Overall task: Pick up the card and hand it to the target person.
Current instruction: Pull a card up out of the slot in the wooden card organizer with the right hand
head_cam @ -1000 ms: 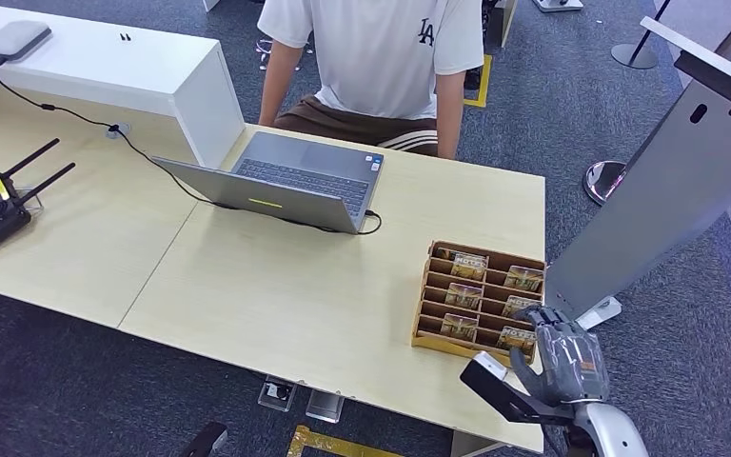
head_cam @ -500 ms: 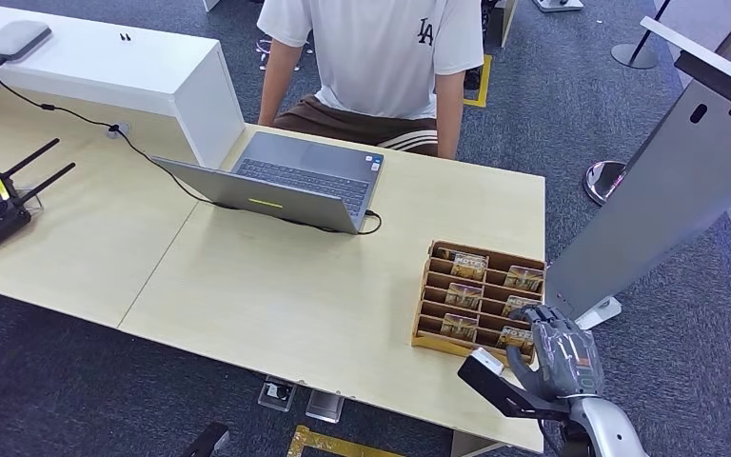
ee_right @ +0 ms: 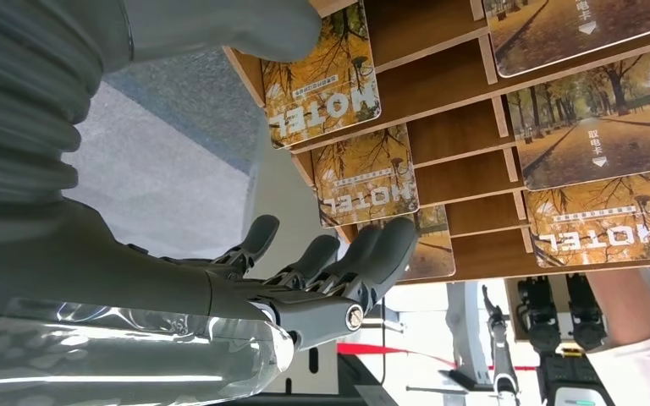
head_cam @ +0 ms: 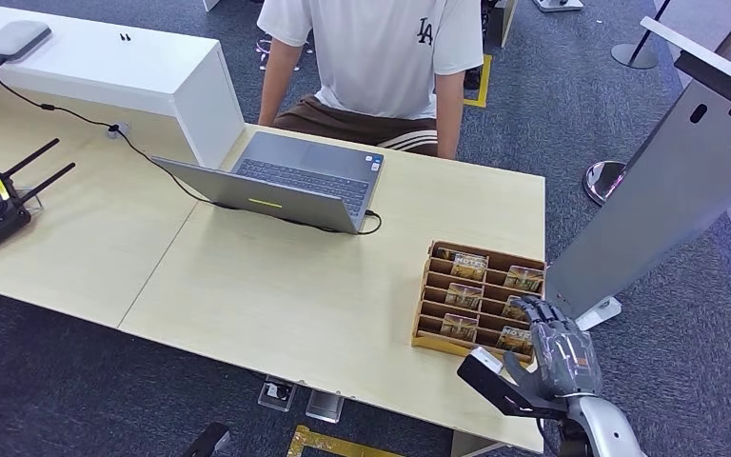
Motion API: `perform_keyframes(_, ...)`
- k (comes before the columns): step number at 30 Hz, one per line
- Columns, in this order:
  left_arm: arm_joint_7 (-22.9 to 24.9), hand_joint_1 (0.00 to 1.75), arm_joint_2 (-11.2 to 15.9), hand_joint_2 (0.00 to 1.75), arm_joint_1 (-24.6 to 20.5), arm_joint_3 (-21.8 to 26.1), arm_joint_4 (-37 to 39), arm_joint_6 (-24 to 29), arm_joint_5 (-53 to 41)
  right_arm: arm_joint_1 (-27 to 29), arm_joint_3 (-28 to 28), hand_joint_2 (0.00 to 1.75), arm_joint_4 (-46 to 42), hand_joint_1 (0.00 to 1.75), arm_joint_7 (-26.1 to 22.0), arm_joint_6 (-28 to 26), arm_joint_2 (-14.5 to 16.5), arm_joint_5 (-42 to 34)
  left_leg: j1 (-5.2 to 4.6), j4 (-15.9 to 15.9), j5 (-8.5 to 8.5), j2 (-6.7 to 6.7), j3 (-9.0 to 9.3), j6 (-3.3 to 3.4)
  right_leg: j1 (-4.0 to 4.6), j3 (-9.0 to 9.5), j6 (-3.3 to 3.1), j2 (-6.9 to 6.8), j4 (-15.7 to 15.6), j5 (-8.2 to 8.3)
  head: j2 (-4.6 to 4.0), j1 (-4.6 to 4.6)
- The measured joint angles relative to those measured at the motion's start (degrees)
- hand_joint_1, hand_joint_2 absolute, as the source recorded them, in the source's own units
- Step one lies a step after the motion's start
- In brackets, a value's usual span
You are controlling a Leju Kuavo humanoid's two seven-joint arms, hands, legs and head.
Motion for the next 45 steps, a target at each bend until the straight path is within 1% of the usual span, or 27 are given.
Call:
perform_keyframes(2, 0.0, 0.00, 0.0, 1.75, 0.1, 0.0, 0.0, 0.1, 0.1, 0.1, -0.2, 1.75, 0.3, 0.60, 0.0, 0.0, -0.1, 0.0, 0.00, 0.0, -0.01, -0.01, 0.00, 0.00, 0.00, 0.01, 0.00, -0.02, 0.0, -0.01, 0.00, 0.00)
perform_keyframes(5, 0.1, 0.00, -0.1, 1.75, 0.1, 0.1, 0.0, 0.3, 0.2, 0.2, -0.5, 1.75, 0.8, 0.73, 0.1, -0.2, -0.3, -0.2, 0.00, 0.0, -0.01, -0.02, 0.01, 0.00, 0.00, 0.02, 0.00, -0.02, 0.0, -0.01, 0.00, 0.00)
perform_keyframes(8, 0.1, 0.00, -0.1, 1.75, 0.1, 0.0, 0.0, 0.2, 0.3, 0.2, -0.7, 1.75, 0.9, 0.92, 0.2, -0.3, -0.3, -0.3, 0.00, 0.0, 0.00, -0.02, 0.01, 0.00, 0.00, 0.03, 0.01, -0.02, 0.0, -0.01, 0.00, 0.00)
perform_keyframes(10, 0.0, 0.00, -0.1, 1.75, 0.0, -0.1, -0.1, 0.1, 0.4, 0.2, -0.7, 1.75, 0.6, 1.19, 0.2, -0.3, -0.4, -0.3, 0.00, 0.0, 0.01, -0.02, 0.00, 0.00, 0.00, 0.01, 0.00, -0.02, 0.0, 0.00, 0.00, 0.00)
perform_keyframes(11, 0.0, 0.00, -0.1, 1.75, -0.1, -0.1, -0.1, 0.1, 0.4, 0.3, -0.7, 1.75, 0.4, 1.29, 0.2, -0.3, -0.4, -0.3, 0.00, 0.0, -0.01, -0.04, 0.00, 0.00, 0.00, 0.02, 0.01, -0.04, 0.0, -0.01, 0.00, 0.00)
perform_keyframes(12, -0.1, 0.00, 0.0, 1.75, -0.1, -0.2, -0.1, 0.0, 0.4, 0.3, -0.8, 1.75, 0.3, 1.35, 0.2, -0.3, -0.5, -0.3, 0.00, 0.0, 0.00, -0.04, 0.00, 0.00, 0.00, 0.01, 0.00, -0.04, 0.0, -0.01, 0.00, 0.00)
perform_keyframes(14, -0.1, 0.00, 0.0, 1.75, -0.2, -0.3, -0.1, -0.1, 0.4, 0.4, -0.9, 1.75, -0.1, 1.32, 0.3, -0.3, -0.6, -0.4, 0.00, 0.0, -0.01, -0.04, 0.00, 0.00, 0.00, 0.01, 0.00, -0.05, 0.0, -0.02, 0.00, 0.00)
perform_keyframes(19, -0.1, 0.00, 0.1, 1.75, -0.2, -0.4, -0.1, -0.1, 0.4, 0.6, -1.0, 1.75, -0.2, 1.31, 0.4, -0.2, -0.6, -0.4, 0.01, 0.0, -0.02, -0.07, 0.00, 0.00, 0.01, 0.03, 0.01, -0.09, 0.0, -0.04, 0.00, 0.00)
perform_keyframes(20, -0.1, 0.00, 0.1, 1.75, -0.2, -0.5, -0.1, -0.1, 0.4, 0.6, -1.0, 1.75, -0.2, 1.28, 0.4, -0.2, -0.6, -0.5, 0.01, 0.0, -0.02, -0.07, 0.00, 0.00, 0.01, 0.02, 0.00, -0.08, 0.0, -0.03, 0.00, 0.00)
perform_keyframes(23, 0.0, 0.00, 0.1, 1.75, -0.3, -0.5, -0.1, 0.0, 0.5, 0.7, -1.0, 1.75, -0.1, 1.07, 0.4, -0.2, -0.6, -0.5, 0.01, 0.0, -0.01, -0.06, 0.00, 0.00, 0.01, 0.02, 0.00, -0.07, 0.0, -0.02, 0.00, 0.00)
perform_keyframes(25, 0.0, 0.00, 0.1, 1.75, -0.3, -0.5, -0.1, 0.0, 0.5, 0.7, -1.0, 1.75, -0.1, 1.01, 0.4, -0.2, -0.6, -0.5, 0.01, 0.0, -0.01, -0.06, 0.00, 0.00, 0.01, 0.02, 0.00, -0.07, 0.0, -0.02, 0.00, 0.00)
perform_keyframes(29, 0.2, 0.00, 0.1, 1.75, -0.3, -0.6, -0.1, 0.1, 0.5, 0.6, -1.0, 1.75, -0.2, 1.03, 0.5, -0.3, -0.4, -0.5, 0.00, 0.0, 0.01, -0.06, -0.01, 0.00, 0.00, 0.00, 0.00, -0.06, 0.0, -0.01, 0.00, 0.00)
perform_keyframes(35, 0.0, 0.00, 0.2, 1.75, -0.4, -1.0, -0.2, -0.1, 0.6, 0.5, -1.4, 1.75, -0.2, 0.99, 0.6, -0.2, -0.5, -0.5, 0.00, 0.0, -0.01, -0.06, -0.01, 0.00, 0.00, 0.00, 0.00, -0.06, 0.0, -0.02, 0.00, 0.00)
perform_keyframes(40, 0.0, 0.00, 0.2, 1.75, -0.5, -1.2, -0.2, -0.2, 0.6, 0.6, -1.5, 1.75, -0.1, 1.01, 0.7, -0.2, -0.5, -0.6, 0.00, 0.0, 0.01, -0.06, -0.02, 0.00, 0.00, -0.01, 0.00, -0.06, 0.0, 0.00, 0.00, 0.00)
perform_keyframes(43, 0.1, 0.00, 0.2, 1.75, -0.6, -1.2, -0.2, -0.1, 0.5, 0.7, -1.5, 1.75, 0.1, 1.06, 0.7, -0.3, -0.5, -0.6, 0.00, 0.0, 0.01, -0.06, -0.02, 0.00, 0.00, 0.00, 0.00, -0.06, 0.0, -0.01, 0.00, 0.00)
perform_keyframes(45, 0.2, 0.00, 0.2, 1.75, -0.6, -1.2, -0.2, -0.1, 0.5, 0.7, -1.6, 1.75, 0.5, 1.05, 0.7, -0.4, -0.4, -0.7, 0.01, 0.0, 0.00, -0.07, -0.01, 0.00, 0.01, 0.01, 0.00, -0.08, 0.0, -0.02, 0.00, 0.00)
